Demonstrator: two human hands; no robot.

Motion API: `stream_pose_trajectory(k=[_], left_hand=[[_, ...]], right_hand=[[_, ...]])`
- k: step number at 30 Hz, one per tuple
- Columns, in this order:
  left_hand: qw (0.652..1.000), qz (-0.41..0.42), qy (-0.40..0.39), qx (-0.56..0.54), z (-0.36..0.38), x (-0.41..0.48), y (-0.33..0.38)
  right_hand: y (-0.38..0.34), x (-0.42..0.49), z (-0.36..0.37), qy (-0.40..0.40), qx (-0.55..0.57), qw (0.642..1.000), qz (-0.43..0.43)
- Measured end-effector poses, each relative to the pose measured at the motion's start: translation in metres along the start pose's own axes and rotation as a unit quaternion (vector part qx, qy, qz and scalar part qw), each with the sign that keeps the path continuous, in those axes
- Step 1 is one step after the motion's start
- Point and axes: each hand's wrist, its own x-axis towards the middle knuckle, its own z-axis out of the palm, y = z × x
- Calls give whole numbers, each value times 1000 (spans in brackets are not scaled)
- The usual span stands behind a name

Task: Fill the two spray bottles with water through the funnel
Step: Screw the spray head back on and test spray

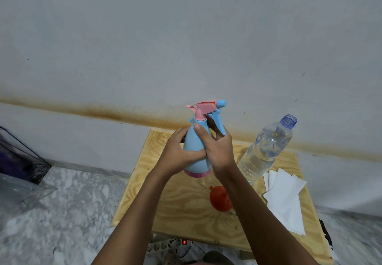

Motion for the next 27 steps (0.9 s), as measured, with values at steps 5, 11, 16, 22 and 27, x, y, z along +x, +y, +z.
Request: stream_pose_trajectory(k=[5,11,16,22,27], left_hand=[[1000,-15,-18,-4,-5,-2,4],[999,-12,-45,-10,-8,-5,8],[995,-27,-90,15,-16,-5,7],[997,-48,-52,2,-8,-7,6],[998,-48,-38,-23,0,-9,0]], right_hand=[[-12,3,-8,-58,-21,998,-12],[-22,9,-14,-106,-66,992,-3],[-38,15,-26,-200,-138,970,-11],[-22,15,-23,-124,-148,981,-36],[-13,7,-15,-44,-200,975,-90]])
